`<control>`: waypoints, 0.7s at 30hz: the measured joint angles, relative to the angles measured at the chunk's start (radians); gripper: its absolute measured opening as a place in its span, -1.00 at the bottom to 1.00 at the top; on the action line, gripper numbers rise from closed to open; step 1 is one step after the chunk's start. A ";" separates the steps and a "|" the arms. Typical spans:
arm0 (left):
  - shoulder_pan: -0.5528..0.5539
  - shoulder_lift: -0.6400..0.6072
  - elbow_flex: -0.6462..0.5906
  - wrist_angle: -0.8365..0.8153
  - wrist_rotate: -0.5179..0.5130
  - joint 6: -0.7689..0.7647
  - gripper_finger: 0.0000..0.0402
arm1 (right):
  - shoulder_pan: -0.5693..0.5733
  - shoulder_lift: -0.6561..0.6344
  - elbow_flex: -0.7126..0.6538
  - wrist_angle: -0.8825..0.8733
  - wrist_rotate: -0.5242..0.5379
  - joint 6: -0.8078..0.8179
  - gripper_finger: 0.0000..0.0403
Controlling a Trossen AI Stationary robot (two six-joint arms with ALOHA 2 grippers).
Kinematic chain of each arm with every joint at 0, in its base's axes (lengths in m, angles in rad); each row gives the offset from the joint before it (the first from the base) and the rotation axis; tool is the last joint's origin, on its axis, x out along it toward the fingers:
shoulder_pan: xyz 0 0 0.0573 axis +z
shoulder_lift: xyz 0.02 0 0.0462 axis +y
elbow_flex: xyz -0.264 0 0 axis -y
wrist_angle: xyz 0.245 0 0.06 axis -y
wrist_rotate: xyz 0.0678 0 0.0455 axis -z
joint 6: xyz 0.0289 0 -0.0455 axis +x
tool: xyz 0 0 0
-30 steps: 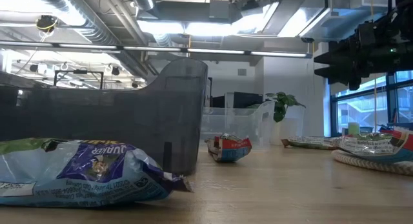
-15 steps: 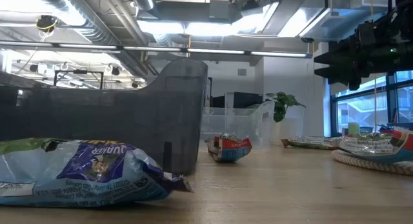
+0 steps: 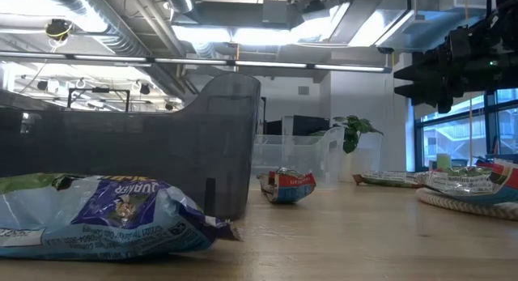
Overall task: Pick and place Granola Bars by type
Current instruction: Put the yellow granola bar into the gray bin
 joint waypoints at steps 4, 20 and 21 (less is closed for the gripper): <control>0.000 0.000 0.000 -0.004 -0.010 0.000 -0.56 | 0.000 0.000 0.000 0.000 0.000 0.000 0.25; 0.134 -0.220 -0.002 -0.316 -0.316 0.029 -0.62 | 0.000 0.001 0.000 0.000 0.000 0.002 0.25; 0.158 -0.241 -0.002 -0.351 -0.338 0.055 -0.62 | 0.000 0.001 0.000 0.000 0.000 0.001 0.25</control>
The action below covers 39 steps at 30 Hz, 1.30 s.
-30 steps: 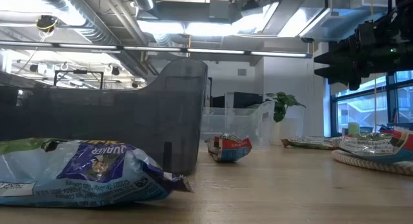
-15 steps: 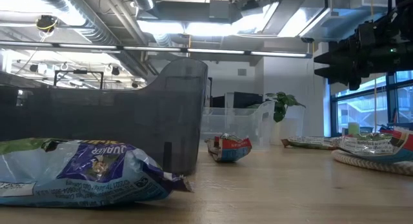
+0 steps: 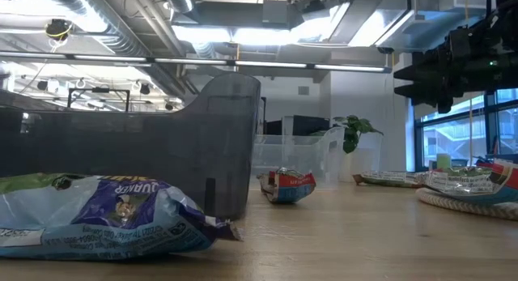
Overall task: Pick and place Granola Bars by type
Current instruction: Put the yellow granola bar into the gray bin
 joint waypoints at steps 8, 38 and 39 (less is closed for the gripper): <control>0.264 -0.167 0.000 -0.096 -0.246 0.482 -0.61 | 0.000 0.000 0.000 0.000 0.000 0.001 0.25; 0.838 -0.151 -0.063 0.260 -0.068 1.664 -0.65 | 0.002 0.036 0.000 -0.008 -0.027 0.002 0.25; 0.843 -0.150 -0.071 0.263 -0.065 1.674 -0.66 | 0.001 0.036 0.000 -0.007 -0.027 0.001 0.25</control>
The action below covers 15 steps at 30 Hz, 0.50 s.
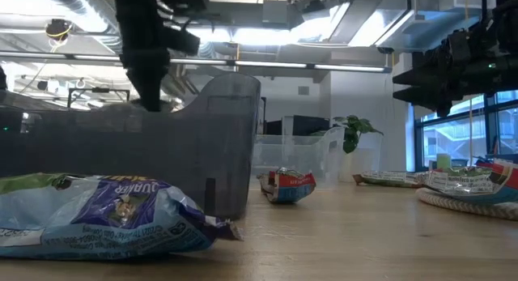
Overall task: Pick and place Granola Bars by type
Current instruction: Put the yellow granola bar into the gray bin
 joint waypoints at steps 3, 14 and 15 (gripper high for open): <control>0.013 0.009 -0.025 0.020 0.002 0.021 -0.66 | 0.000 0.004 0.000 -0.001 0.000 0.000 0.25; 0.060 0.014 -0.132 0.115 0.099 0.079 -0.66 | 0.000 0.017 0.000 0.001 0.000 -0.003 0.25; 0.061 0.014 -0.138 0.127 0.104 0.084 -0.66 | 0.000 0.017 0.000 0.001 0.000 -0.003 0.25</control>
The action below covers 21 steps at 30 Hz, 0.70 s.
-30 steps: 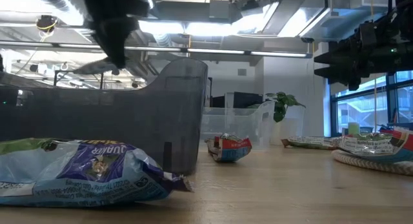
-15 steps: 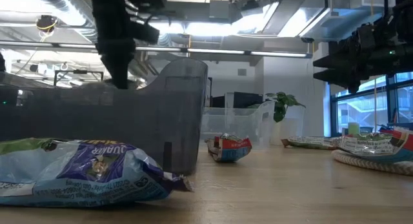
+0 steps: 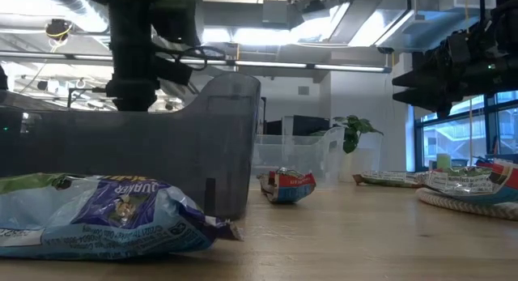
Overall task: Pick and place Granola Bars by type
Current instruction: Put the yellow granola bar into the gray bin
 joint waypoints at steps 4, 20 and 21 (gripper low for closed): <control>0.000 0.001 -0.004 0.019 -0.004 0.013 -0.64 | 0.000 0.000 0.000 0.001 0.000 0.000 0.25; 0.000 0.002 -0.004 0.076 -0.055 0.013 -0.61 | 0.000 0.002 0.000 0.001 0.000 0.000 0.25; 0.000 0.002 -0.004 0.076 -0.055 0.013 -0.60 | 0.000 0.002 0.000 0.001 0.000 0.000 0.25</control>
